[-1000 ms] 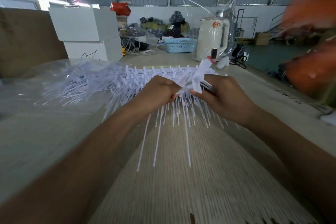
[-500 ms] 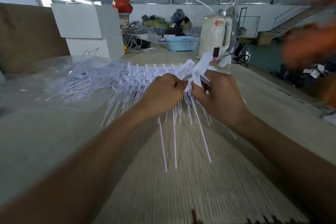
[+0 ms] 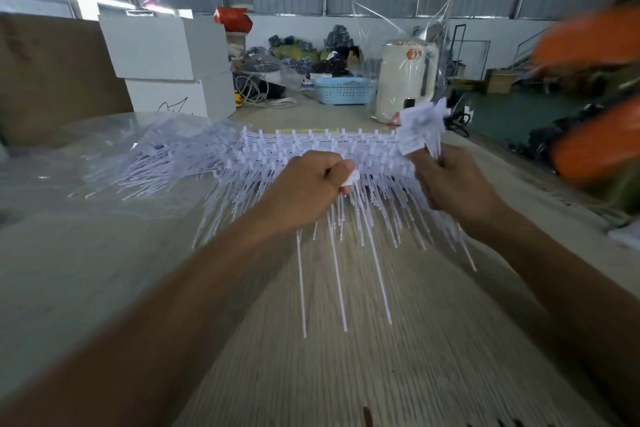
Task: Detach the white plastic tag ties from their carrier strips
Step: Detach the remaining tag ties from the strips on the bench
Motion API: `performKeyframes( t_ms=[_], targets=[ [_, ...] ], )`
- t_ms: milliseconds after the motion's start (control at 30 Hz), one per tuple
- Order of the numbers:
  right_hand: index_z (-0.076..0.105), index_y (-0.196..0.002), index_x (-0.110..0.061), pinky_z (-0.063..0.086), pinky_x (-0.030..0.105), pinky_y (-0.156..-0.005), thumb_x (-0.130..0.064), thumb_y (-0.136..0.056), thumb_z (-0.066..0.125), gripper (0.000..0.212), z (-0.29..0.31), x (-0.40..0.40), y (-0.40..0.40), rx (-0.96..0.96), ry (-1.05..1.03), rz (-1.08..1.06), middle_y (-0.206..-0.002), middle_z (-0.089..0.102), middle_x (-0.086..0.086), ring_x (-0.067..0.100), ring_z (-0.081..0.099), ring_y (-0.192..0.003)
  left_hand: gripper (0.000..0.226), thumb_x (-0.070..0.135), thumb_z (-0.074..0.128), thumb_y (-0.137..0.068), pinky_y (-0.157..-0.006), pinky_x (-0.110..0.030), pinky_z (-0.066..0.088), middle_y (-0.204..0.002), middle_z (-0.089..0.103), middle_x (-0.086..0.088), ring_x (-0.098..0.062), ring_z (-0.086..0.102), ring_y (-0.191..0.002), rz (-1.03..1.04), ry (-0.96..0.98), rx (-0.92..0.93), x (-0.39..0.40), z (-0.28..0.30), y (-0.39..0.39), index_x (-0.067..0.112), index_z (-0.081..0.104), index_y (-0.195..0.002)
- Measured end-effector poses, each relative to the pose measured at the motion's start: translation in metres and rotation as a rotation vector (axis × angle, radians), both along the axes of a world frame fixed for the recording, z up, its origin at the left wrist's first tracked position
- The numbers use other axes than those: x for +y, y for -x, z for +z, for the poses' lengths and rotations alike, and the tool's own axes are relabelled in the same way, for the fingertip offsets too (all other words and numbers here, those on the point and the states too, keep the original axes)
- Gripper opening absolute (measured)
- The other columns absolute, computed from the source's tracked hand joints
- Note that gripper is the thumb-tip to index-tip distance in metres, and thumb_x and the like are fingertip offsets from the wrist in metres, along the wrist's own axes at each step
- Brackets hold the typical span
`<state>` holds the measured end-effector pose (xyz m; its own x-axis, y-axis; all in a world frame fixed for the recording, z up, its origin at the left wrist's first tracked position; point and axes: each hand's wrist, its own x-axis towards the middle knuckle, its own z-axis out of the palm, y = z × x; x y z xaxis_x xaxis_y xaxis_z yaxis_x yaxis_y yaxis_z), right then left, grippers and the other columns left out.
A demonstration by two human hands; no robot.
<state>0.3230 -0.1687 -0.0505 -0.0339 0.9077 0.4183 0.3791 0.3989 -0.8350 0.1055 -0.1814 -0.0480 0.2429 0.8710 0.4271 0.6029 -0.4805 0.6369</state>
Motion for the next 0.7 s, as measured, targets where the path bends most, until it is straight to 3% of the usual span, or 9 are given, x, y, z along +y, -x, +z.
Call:
performKeyframes(
  t_ms=[67, 133, 233, 333, 433, 500, 600, 700],
  targets=[
    [0.042, -0.069, -0.023, 0.033, 0.024, -0.038, -0.050, -0.104, 0.044, 0.043, -0.005, -0.005, 0.014, -0.116, -0.018, 0.063, -0.048, 0.047, -0.003, 0.011, 0.036, -0.038, 0.040, 0.032, 0.045, -0.106, -0.050, -0.024, 0.037, -0.076, 0.070, -0.012, -0.020, 0.050, -0.049, -0.019, -0.004, -0.008, -0.001, -0.001, -0.001, 0.025, 0.061, -0.070],
    [0.045, -0.079, -0.022, 0.034, 0.026, -0.038, -0.040, -0.107, 0.041, 0.033, -0.005, -0.007, 0.020, -0.124, -0.002, 0.088, -0.054, 0.056, 0.004, 0.017, 0.040, -0.039, 0.036, 0.027, 0.044, -0.106, -0.050, -0.025, 0.034, -0.081, 0.067, -0.021, -0.013, 0.044, -0.049, -0.027, 0.013, -0.019, -0.002, 0.000, 0.000, 0.018, 0.068, -0.081],
    [0.052, -0.085, -0.028, 0.033, 0.024, -0.036, -0.031, -0.106, 0.044, 0.023, -0.004, -0.011, 0.021, -0.110, 0.004, 0.104, -0.056, 0.054, 0.009, 0.014, 0.039, -0.038, 0.029, 0.015, 0.050, -0.102, -0.053, -0.025, 0.034, -0.082, 0.067, -0.015, -0.011, 0.046, -0.055, -0.055, 0.069, -0.045, -0.002, 0.002, 0.000, 0.025, 0.070, -0.084],
    [0.057, -0.074, -0.050, 0.032, 0.020, -0.038, -0.027, -0.106, 0.047, 0.040, -0.001, -0.014, 0.024, -0.038, -0.008, 0.157, -0.052, 0.051, -0.006, 0.005, 0.038, -0.038, 0.025, 0.010, 0.053, -0.098, -0.056, -0.027, 0.037, -0.087, 0.070, -0.008, -0.012, 0.051, -0.060, -0.079, 0.090, -0.013, -0.002, 0.003, 0.000, 0.026, 0.072, -0.096],
    [0.060, -0.068, -0.039, 0.030, 0.010, -0.040, -0.037, -0.103, 0.052, 0.036, 0.001, -0.016, 0.027, 0.009, 0.038, 0.171, -0.048, 0.050, -0.019, -0.002, 0.042, -0.037, 0.027, 0.008, 0.051, -0.101, -0.067, -0.034, 0.051, -0.101, 0.067, -0.009, -0.018, 0.064, -0.075, -0.113, 0.057, 0.076, -0.003, 0.000, -0.001, 0.017, 0.068, -0.119],
    [0.057, -0.058, -0.032, 0.027, 0.018, -0.041, -0.048, -0.098, 0.056, 0.043, 0.001, -0.016, 0.028, 0.057, 0.122, 0.197, -0.048, 0.043, -0.012, 0.004, 0.033, -0.039, 0.025, 0.007, 0.055, -0.100, -0.079, -0.043, 0.055, -0.106, 0.061, -0.011, -0.023, 0.068, -0.083, -0.108, 0.022, 0.067, -0.004, -0.001, -0.002, 0.013, 0.069, -0.120],
    [0.064, -0.059, -0.029, 0.025, 0.025, -0.045, -0.041, -0.096, 0.063, 0.039, 0.002, -0.016, 0.024, 0.099, 0.191, 0.229, -0.053, 0.040, 0.001, 0.012, 0.031, -0.043, 0.020, 0.002, 0.067, -0.093, -0.076, -0.041, 0.058, -0.100, 0.058, -0.010, -0.021, 0.071, -0.073, -0.118, -0.005, -0.093, -0.006, 0.000, -0.001, 0.006, 0.067, -0.112],
    [0.071, -0.062, -0.026, 0.030, 0.019, -0.040, -0.033, -0.093, 0.069, 0.031, 0.003, -0.018, 0.024, 0.091, 0.228, 0.249, -0.051, 0.049, -0.003, 0.007, 0.040, -0.040, 0.023, 0.000, 0.073, -0.087, -0.069, -0.030, 0.057, -0.094, 0.059, -0.007, -0.022, 0.073, -0.070, -0.129, 0.000, -0.215, -0.007, 0.003, 0.000, 0.006, 0.063, -0.108]
  ],
)
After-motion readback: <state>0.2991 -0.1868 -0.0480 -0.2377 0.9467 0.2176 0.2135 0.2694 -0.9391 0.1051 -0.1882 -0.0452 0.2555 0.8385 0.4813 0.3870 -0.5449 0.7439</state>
